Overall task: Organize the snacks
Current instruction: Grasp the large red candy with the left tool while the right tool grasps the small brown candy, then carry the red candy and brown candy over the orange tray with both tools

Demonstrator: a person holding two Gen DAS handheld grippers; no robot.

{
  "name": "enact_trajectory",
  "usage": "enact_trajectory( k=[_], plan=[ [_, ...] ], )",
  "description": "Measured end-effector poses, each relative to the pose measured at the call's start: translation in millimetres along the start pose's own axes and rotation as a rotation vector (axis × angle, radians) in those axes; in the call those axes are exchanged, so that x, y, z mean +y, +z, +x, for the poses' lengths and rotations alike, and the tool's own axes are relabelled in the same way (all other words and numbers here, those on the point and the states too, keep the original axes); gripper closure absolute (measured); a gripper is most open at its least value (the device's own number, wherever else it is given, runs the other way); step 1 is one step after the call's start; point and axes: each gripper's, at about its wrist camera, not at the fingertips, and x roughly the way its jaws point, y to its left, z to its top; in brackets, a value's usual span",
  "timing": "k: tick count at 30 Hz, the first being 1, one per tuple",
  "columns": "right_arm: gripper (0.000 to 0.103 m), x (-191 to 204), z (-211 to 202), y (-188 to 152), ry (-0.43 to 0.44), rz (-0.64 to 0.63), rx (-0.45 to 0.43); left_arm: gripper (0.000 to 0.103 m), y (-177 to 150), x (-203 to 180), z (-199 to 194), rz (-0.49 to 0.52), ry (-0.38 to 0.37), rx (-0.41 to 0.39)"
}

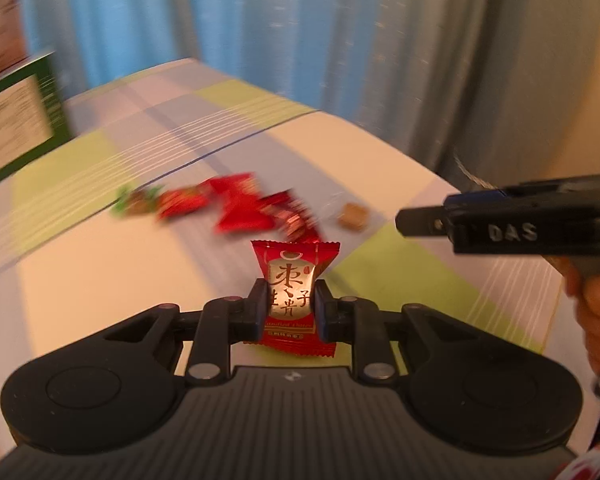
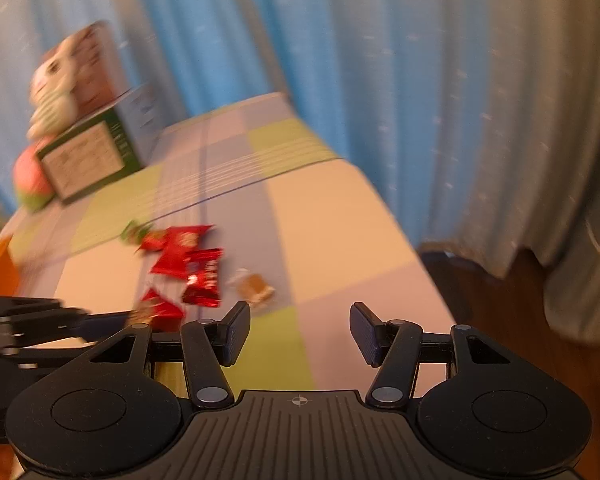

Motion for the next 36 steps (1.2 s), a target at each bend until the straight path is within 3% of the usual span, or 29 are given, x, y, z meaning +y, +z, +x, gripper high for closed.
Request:
enact_trajectory(
  k=[6,9,15,19,31,36],
  plan=[
    [0.048,18,29,9,0.061,-0.16,-0.004,0.082,-26,31,-28,-0.097,0.07,-0.013],
    [0.06,23,46,11,0.078,-0.207,0.011,0.082,-32,39,-32,-0.128,0.081,-0.02],
    [0.068,29,61,7,0.05,-0.269,0.04,0.082,-30,41,-29,-0.14,0.092,-0.036],
    [0.08,29,59,5,0.031,-0.265,0.046,0.081,-30,41,-27,-0.147,0.099,-0.047],
    [0.082,42,37,2,0.039,-0.186,0.062,0.077,-32,39,-20,-0.131,0.12,-0.032],
    [0.082,51,32,-1,0.044,-0.191,0.059,0.08,-36,39,-24,-0.141,0.129,-0.021]
  ],
)
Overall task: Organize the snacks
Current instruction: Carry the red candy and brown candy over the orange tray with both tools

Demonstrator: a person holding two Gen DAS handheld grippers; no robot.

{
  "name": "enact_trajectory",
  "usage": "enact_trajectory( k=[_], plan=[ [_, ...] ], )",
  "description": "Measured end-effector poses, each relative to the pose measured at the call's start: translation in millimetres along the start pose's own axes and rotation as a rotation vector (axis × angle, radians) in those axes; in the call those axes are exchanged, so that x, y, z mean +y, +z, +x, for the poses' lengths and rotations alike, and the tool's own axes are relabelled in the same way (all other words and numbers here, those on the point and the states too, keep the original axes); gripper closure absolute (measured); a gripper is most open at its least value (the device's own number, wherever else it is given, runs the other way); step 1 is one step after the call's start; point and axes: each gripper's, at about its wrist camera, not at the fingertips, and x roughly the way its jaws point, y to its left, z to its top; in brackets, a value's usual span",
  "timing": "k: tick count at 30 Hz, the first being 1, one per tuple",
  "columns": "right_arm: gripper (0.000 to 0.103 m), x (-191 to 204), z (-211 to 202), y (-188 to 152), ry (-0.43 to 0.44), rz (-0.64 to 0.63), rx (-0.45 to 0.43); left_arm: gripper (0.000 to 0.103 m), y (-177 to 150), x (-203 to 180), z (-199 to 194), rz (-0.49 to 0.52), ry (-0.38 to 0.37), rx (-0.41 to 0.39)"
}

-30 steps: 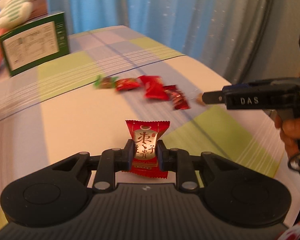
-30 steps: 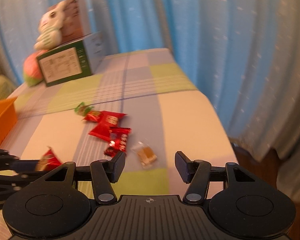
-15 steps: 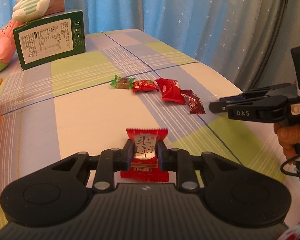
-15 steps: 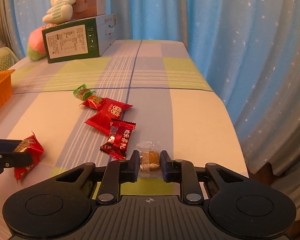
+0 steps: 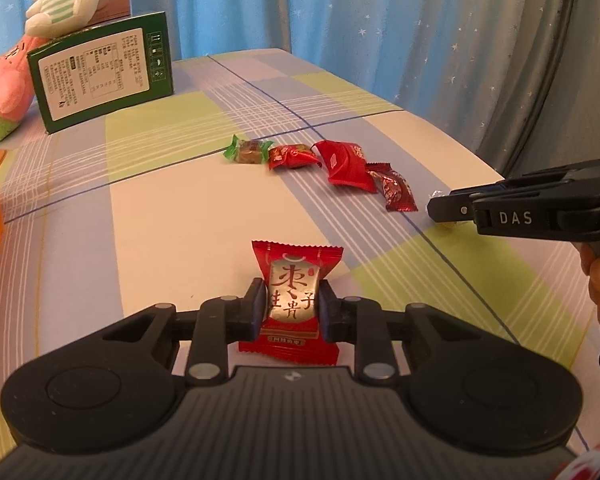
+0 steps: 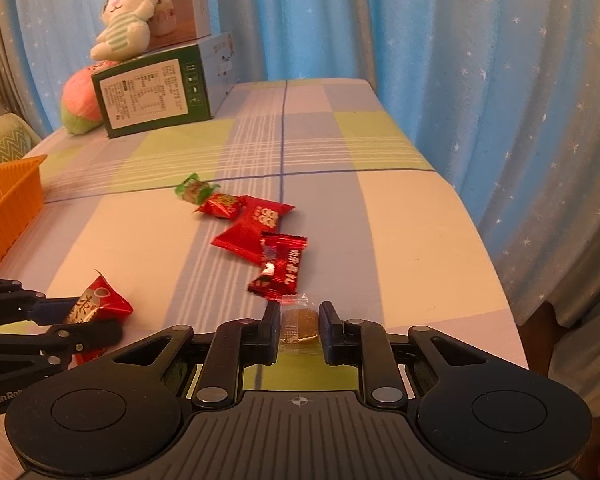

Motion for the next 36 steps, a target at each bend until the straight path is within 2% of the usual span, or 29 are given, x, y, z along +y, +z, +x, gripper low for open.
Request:
enact_trajectory(
  k=[12,23,31,36],
  plan=[
    [0.083,36,-33,-22,0.026,0.031,-0.034,0.081,-9,3,-46,-0.072,0.026,-0.004],
    [0.083,80,-81,-51,0.049,0.085,-0.051,0.081,-24,11,-109,-0.137,0.045,-0.018],
    [0.083,120,-127,-48,0.075,0.106,-0.091,0.081,-32,24,-159,-0.195,0.065,-0.047],
    [0.083,143,-151,-39,0.103,0.077,-0.12,0.081,-37,34,-192,-0.22,0.091,-0.07]
  ],
)
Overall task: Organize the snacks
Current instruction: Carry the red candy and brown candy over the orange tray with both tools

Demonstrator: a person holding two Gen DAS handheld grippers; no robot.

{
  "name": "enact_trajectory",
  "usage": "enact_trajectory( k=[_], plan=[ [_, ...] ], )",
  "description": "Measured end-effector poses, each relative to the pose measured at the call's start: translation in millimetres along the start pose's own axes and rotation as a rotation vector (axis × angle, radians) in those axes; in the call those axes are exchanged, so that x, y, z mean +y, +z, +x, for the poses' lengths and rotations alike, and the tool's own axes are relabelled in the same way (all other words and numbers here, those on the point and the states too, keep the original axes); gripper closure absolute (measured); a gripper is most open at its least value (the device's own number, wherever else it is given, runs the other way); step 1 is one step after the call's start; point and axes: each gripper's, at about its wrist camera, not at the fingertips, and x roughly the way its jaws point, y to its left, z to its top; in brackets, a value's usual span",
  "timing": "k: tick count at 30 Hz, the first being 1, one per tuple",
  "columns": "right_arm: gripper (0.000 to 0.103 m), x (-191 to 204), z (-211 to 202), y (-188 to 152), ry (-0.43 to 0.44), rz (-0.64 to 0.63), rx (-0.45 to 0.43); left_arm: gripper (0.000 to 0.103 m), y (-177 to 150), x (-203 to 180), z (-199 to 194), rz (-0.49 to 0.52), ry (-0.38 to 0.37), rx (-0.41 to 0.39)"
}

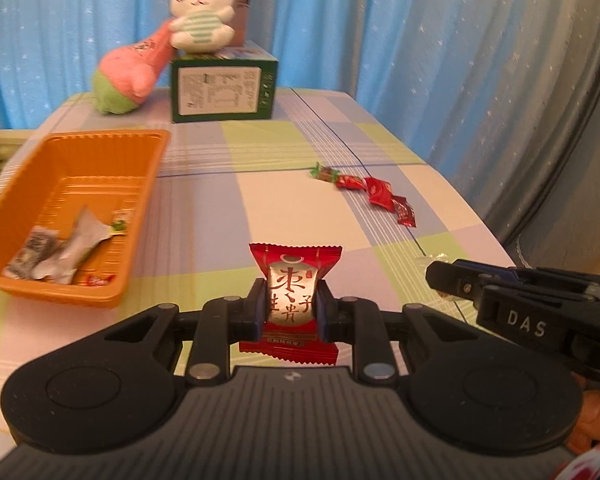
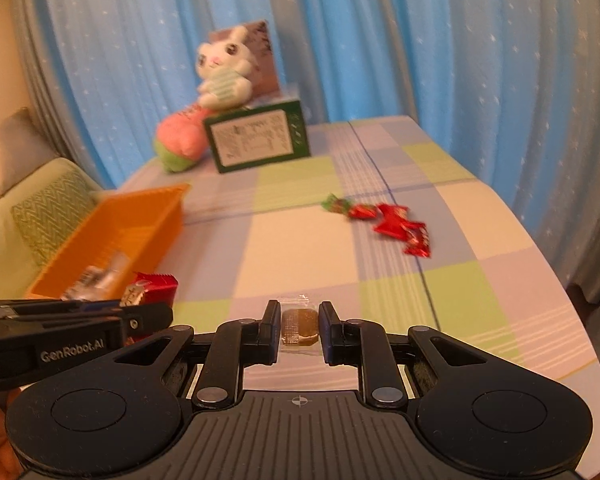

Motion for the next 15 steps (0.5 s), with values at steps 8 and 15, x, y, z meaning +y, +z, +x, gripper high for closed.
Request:
enact_trajectory(
  k=[8,15],
  plan=[
    [0.083,33,-17,8,0.038,-0.037,-0.03,0.081,3,18,-40,-0.022,0.039,-0.041],
    [0.083,58,-20,10,0.076,-0.074,-0.027,0.081,3,34,-62,-0.031,0.069,-0.053]
  ],
)
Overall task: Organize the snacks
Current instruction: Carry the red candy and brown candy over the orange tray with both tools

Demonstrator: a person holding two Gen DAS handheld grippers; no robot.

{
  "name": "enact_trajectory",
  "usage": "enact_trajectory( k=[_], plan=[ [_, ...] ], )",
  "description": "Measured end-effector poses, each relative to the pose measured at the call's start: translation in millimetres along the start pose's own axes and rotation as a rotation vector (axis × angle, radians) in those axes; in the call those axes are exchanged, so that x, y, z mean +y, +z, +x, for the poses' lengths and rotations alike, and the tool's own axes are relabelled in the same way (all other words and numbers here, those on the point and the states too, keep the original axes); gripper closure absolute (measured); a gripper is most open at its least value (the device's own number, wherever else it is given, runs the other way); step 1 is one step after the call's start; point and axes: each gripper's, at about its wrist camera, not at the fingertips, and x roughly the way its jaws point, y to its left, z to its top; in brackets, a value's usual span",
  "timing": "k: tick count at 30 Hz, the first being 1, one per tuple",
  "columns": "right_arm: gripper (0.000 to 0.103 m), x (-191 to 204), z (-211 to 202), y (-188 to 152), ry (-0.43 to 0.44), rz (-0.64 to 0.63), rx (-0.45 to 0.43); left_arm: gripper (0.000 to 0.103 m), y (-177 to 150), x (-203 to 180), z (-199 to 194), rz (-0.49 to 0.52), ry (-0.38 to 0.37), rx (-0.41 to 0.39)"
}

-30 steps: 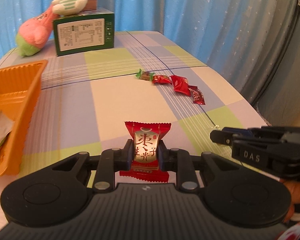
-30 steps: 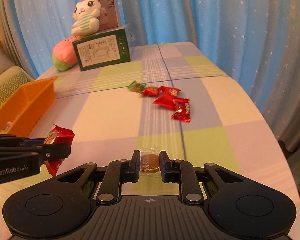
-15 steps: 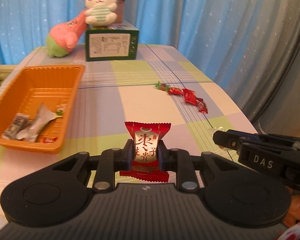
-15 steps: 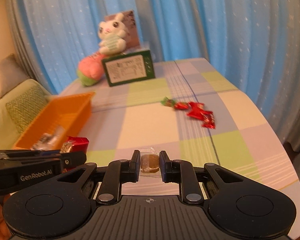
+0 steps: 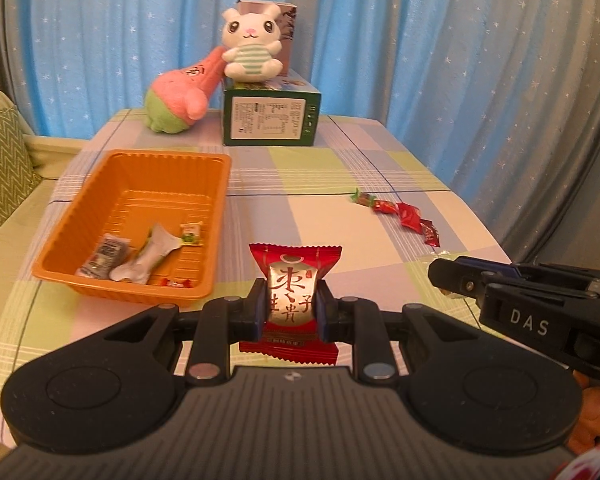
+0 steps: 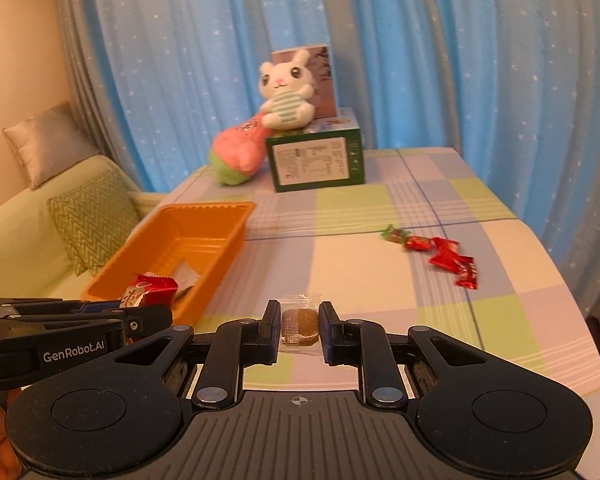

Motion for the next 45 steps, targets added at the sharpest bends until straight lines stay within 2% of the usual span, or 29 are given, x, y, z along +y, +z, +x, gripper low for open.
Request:
enact_trajectory(
  k=[20,45],
  plan=[
    [0.083,47,13,3,0.07,-0.073,0.018,0.081,0,45,-24,-0.05,0.059,-0.018],
    [0.083,90,66,13,0.136,-0.143,0.062,0.082,11,95,-5,-0.04,0.115,0.017]
  ],
)
